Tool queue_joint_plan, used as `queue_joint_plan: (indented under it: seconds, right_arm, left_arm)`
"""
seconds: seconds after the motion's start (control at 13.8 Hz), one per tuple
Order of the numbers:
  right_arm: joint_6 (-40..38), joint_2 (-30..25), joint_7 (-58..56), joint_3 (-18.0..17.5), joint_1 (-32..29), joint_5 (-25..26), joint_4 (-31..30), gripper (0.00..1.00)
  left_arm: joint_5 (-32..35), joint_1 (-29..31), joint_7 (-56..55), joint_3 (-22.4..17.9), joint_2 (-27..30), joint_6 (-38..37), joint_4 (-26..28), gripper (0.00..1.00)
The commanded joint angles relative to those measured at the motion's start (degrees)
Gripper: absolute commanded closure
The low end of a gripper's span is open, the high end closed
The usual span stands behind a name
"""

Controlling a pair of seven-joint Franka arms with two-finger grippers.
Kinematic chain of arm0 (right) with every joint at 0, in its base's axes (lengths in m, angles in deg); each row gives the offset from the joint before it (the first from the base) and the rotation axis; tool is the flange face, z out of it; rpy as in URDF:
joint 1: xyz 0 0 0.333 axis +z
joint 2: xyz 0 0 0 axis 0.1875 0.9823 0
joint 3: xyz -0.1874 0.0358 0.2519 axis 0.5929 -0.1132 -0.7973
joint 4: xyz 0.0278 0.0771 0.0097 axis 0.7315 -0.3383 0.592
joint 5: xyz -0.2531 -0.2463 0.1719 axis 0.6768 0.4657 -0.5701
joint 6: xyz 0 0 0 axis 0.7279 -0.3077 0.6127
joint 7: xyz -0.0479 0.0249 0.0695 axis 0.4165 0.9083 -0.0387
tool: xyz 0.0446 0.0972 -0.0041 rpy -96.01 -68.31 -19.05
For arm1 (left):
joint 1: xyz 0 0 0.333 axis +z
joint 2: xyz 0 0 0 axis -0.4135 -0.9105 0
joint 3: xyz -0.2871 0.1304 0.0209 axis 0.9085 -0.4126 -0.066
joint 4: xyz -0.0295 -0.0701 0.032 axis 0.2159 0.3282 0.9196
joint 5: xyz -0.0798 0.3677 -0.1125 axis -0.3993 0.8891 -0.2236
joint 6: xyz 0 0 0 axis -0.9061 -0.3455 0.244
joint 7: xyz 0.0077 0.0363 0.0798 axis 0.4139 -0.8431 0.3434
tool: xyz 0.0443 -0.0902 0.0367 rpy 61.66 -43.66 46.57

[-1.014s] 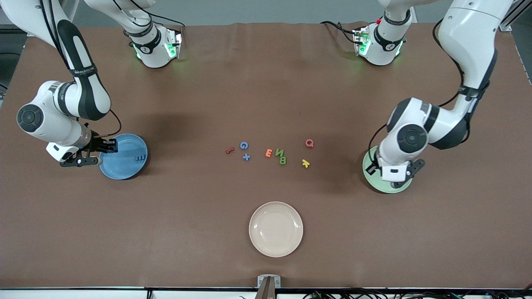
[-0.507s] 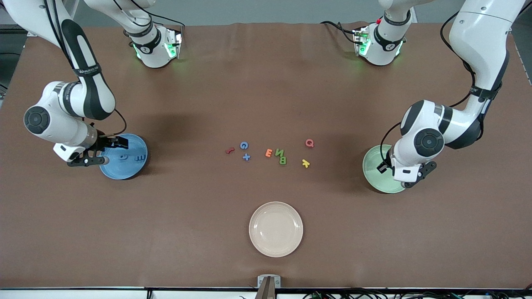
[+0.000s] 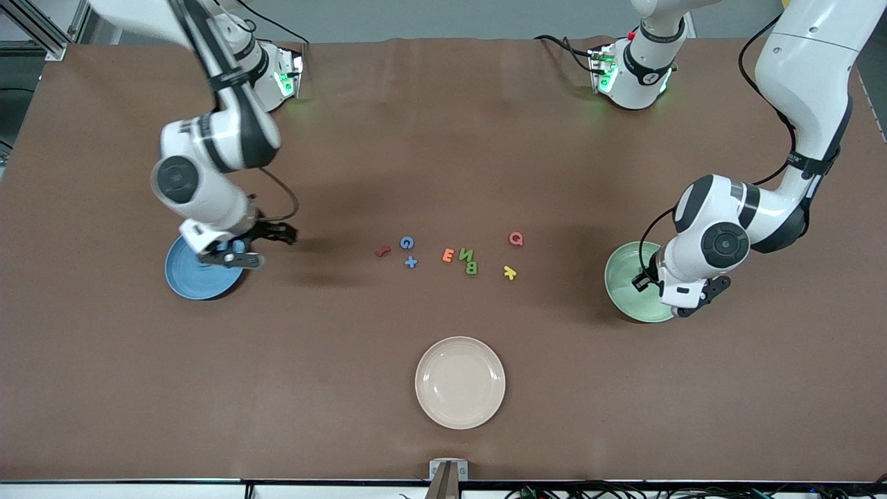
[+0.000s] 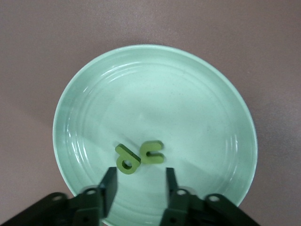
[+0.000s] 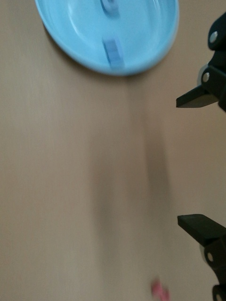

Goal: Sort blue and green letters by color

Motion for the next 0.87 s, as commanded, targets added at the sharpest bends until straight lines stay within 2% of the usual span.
queue_joint_plan:
  seconds: [0.0, 0.22, 0.51, 0.8]
  right_arm:
    - [-0.34, 3.34, 12.03, 0.82, 8.23, -0.50, 5.33, 0.00]
    - [2.20, 8.62, 19.16, 0.82, 14.03, -0.59, 9.74, 0.00]
    - [8.53, 15.82, 25.68, 0.82, 18.97, -0.41, 12.29, 0.01]
    - [8.71, 21.81, 30.60, 0.91, 21.52, -0.33, 18.00, 0.03]
  left_arm:
    - [0.67, 0.09, 0.40, 0.46, 2.18, -0.67, 0.51, 0.00]
    - [0.59, -0.44, -0.39, 3.08, 3.33, -1.99, -0.72, 0.00]
    - [0.50, -2.19, -1.18, 6.43, 2.98, -1.99, -2.04, 0.00]
    - [0.85, -11.84, -6.28, 6.79, 2.80, -1.64, -2.22, 0.02]
